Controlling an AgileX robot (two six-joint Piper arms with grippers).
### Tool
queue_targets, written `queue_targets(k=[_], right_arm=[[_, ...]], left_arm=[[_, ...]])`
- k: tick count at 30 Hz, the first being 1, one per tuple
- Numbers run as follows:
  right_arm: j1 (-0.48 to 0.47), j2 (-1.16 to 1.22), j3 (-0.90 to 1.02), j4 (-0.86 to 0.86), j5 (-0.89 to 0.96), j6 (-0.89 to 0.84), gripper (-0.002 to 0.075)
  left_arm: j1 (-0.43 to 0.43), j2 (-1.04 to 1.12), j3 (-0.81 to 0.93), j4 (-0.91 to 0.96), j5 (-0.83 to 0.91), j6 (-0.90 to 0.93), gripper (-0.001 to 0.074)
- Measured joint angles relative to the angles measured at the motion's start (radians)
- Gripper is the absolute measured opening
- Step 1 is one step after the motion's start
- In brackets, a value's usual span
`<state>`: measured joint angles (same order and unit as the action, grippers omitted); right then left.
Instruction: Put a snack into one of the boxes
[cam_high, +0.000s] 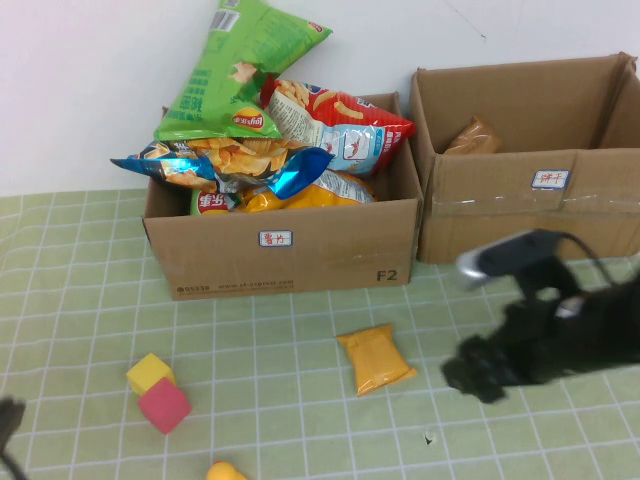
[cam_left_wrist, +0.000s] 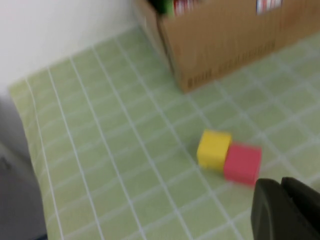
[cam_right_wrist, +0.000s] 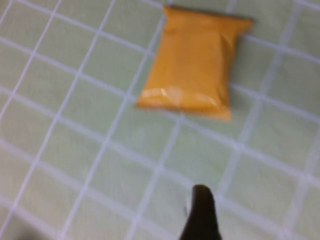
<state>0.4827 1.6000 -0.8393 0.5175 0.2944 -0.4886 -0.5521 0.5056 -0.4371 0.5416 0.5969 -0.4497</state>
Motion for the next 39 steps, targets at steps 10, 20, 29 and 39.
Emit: queue_targets(k=[10,20,29,39], right_arm=[[0.080,0.361,-0.334,0.010,-0.022,-0.022,0.0514],[0.081,0.546,-0.492,-0.005,0.029,-0.029,0.0514],[0.081,0.567,-0.509,-0.013,0.060,-0.033,0.0482],[0.081,0.548,-0.509,-0.022,0.105,-0.033,0.0394]], left_arm=[[0.000,-0.133,0.125,0.124,-0.116,-0.020,-0.0001],[0.000,-0.133,0.160,0.240,-0.157,-0.132,-0.0001],[0.000,-0.133,0.168,0.321,-0.181,-0.209,-0.0001],[0.000,-0.139,0.168,0.330,-0.186,-0.216,-0.0001]])
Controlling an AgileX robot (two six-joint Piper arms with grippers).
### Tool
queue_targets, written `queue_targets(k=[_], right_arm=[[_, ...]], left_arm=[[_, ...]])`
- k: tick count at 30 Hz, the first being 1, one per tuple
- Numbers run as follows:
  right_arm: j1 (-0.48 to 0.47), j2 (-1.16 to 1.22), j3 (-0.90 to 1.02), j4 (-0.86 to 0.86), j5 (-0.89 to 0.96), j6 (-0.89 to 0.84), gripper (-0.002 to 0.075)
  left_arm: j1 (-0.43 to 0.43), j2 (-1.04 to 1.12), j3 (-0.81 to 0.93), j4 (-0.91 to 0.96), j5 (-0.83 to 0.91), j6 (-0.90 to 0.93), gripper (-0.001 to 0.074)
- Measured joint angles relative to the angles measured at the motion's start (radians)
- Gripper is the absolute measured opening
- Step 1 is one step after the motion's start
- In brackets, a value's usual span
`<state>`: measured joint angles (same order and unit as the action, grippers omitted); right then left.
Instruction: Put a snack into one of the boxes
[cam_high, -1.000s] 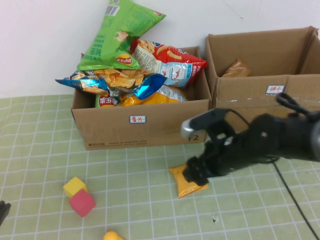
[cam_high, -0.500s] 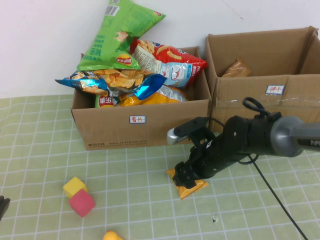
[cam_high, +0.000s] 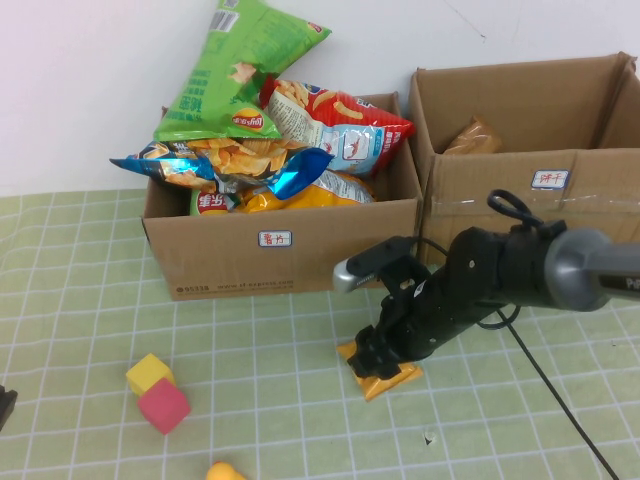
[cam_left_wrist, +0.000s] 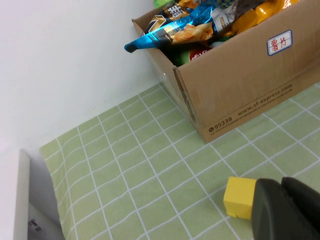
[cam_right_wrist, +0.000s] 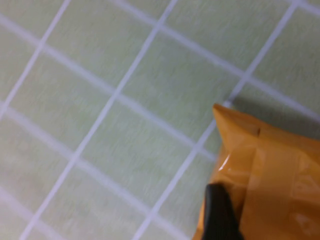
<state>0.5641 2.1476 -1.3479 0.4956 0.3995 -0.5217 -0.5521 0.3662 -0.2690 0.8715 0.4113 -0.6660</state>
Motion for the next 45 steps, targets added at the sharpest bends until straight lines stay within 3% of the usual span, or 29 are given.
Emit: queue_targets(k=[10,14,18,23,27,37,42,45], right_arm=[[0.000,-0.270,0.001,-0.176,0.043,0.060,0.0393],[-0.011,-0.415,0.001,-0.338,-0.087,0.118,0.0393],[-0.081,-0.470,0.001,-0.381,-0.308,0.149,0.0393],[-0.212,-0.429,0.001,-0.254,-0.540,0.193,0.0393],[-0.248,-0.355,0.001,-0.189,-0.617,0.175,0.0394],[-0.248,-0.270,0.001,0.121,-0.578,0.031,0.0444],[-0.254,-0.279,-0.038,0.197,-0.458,-0.033,0.0444],[-0.254,-0.316,-0.047,0.224,-0.357,-0.038,0.0401]], left_arm=[[0.000,0.000,0.000,0.006,0.000,-0.004,-0.0001],[0.000,0.000,0.000,0.006,0.000,-0.005,-0.0001],[0.000,0.000,0.000,0.006,0.000,-0.006,-0.0001],[0.000,0.000,0.000,0.006,0.000,-0.008,-0.0001],[0.000,0.000,0.000,0.006,0.000,-0.008,-0.0001],[0.000,0.000,0.012,0.044,-0.006,-0.010,-0.0001],[0.000,0.000,0.012,0.046,-0.007,-0.012,-0.0002],[0.000,0.000,0.012,0.048,-0.007,-0.012,-0.0002]])
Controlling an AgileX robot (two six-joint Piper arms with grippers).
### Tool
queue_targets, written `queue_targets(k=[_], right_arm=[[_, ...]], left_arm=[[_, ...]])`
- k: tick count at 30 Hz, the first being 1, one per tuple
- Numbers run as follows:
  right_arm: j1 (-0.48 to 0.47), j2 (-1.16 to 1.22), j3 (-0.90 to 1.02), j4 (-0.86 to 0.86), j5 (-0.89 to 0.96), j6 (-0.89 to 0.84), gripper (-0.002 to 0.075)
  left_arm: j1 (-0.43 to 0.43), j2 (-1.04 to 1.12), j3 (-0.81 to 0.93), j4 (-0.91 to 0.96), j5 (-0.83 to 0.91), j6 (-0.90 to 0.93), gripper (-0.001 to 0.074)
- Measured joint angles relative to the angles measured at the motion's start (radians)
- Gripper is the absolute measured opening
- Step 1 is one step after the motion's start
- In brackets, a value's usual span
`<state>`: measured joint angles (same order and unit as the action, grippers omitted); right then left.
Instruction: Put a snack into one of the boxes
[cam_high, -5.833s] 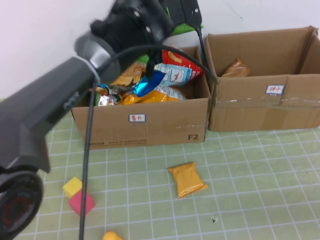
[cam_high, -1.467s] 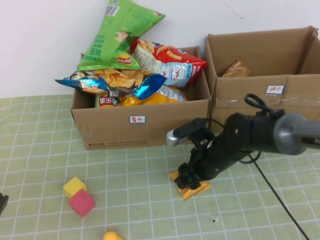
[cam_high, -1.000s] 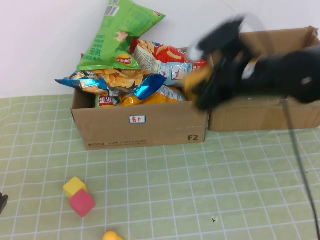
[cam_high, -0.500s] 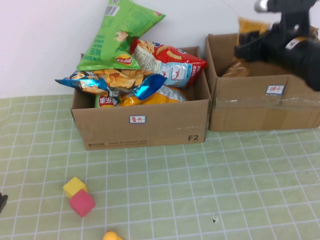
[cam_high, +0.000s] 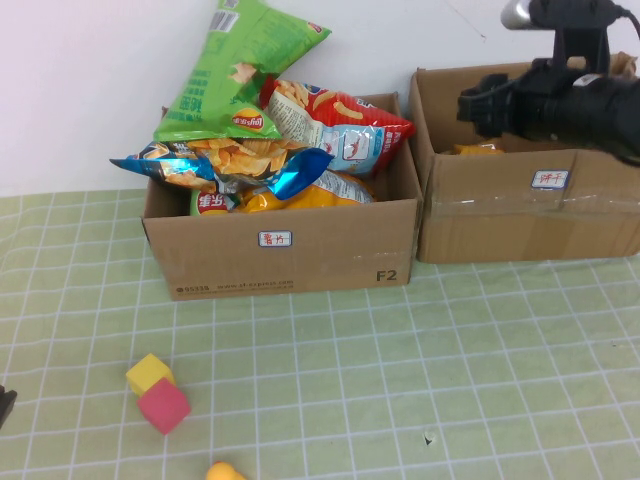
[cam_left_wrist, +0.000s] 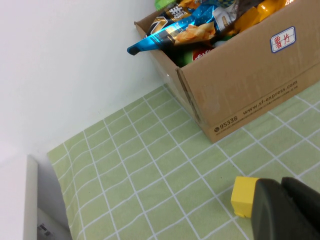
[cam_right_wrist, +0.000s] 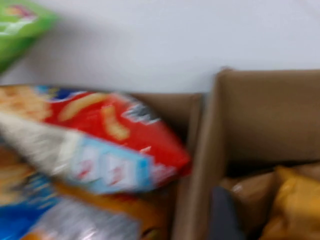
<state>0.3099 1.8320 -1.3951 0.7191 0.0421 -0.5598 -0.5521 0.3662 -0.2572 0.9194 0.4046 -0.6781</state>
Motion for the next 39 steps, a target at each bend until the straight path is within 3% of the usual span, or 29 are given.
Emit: queue_targets(k=[3,5,7,9,16,24,29,39], right_arm=[[-0.001,-0.062,-0.002,-0.001,0.149,-0.019,0.0270],[-0.001,-0.112,-0.002,-0.036,0.271,-0.057,0.0137],[-0.001,-0.159,-0.004,-0.087,0.382,-0.095,0.0060],[-0.001,-0.210,-0.005,-0.168,0.482,-0.108,0.0031],[-0.001,-0.424,-0.001,-0.447,0.644,0.031,0.0009],[-0.001,-0.787,0.115,-0.475,0.587,0.097,0.0008],[-0.001,-0.983,0.317,-0.496,0.540,0.158,0.0008],[-0.001,-1.365,0.948,-0.560,0.423,0.254,0.0008]], left_arm=[[0.000,0.000,0.000,0.002,0.000,0.000,-0.0002],[0.000,0.000,0.000,0.002,0.000,0.000,-0.0002],[0.000,0.000,0.000,0.002,0.000,0.000,-0.0002],[0.000,0.000,0.000,0.004,0.000,-0.005,-0.0002],[0.000,0.000,0.000,0.004,0.000,-0.042,-0.0002],[0.000,0.000,0.000,0.004,0.000,-0.064,-0.0002],[0.000,0.000,0.002,0.004,0.000,-0.066,-0.0002],[0.000,0.000,0.015,0.004,0.000,-0.068,-0.0002]])
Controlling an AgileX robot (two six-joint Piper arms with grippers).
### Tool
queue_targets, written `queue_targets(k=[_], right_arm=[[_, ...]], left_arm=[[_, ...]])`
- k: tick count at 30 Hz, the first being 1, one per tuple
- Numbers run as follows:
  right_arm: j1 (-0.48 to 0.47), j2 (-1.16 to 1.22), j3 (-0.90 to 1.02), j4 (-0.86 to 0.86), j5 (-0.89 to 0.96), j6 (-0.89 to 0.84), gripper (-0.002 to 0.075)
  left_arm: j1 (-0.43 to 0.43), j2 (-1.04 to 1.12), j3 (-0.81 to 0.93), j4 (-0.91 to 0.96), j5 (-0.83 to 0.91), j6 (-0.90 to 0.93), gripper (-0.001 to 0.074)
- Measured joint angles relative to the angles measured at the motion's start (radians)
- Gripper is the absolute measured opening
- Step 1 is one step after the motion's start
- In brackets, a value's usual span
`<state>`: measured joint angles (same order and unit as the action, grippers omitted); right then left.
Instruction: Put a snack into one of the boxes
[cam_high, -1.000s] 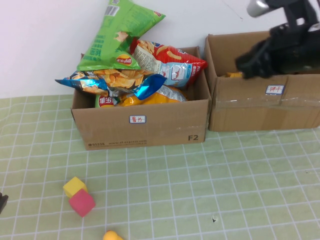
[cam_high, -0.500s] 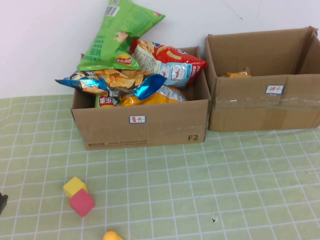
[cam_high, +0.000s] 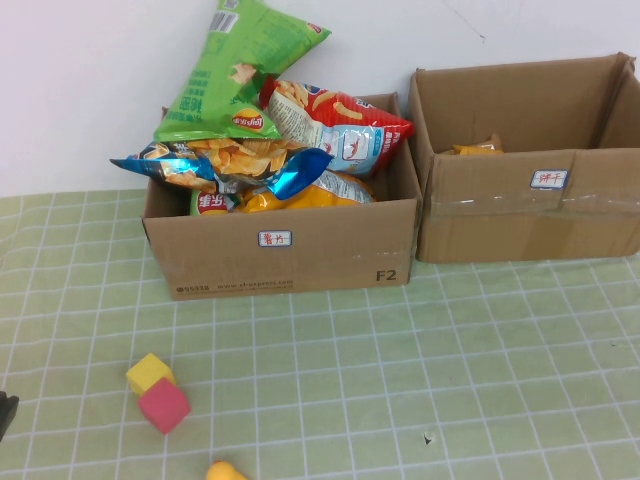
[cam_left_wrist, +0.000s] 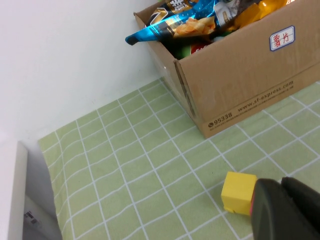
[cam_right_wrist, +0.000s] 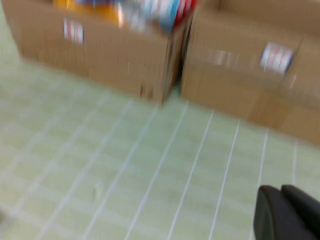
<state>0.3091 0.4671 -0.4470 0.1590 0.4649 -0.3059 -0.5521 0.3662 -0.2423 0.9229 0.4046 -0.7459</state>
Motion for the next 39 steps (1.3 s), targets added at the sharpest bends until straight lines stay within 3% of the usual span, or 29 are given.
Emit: queue_targets(k=[6,33,39], right_arm=[[0.000,-0.137,0.150,0.011,-0.029,0.002,0.0008],[-0.002,-0.155,0.156,0.061,0.028,0.002,0.0000],[-0.002,-0.155,0.156,0.061,0.028,0.002,0.0000]], left_arm=[[0.000,0.000,0.004,-0.006,0.000,0.000,-0.0002],[0.002,-0.049,0.010,0.014,-0.002,-0.003,-0.0002],[0.159,-0.269,0.023,-0.004,0.059,-0.044,-0.0002]])
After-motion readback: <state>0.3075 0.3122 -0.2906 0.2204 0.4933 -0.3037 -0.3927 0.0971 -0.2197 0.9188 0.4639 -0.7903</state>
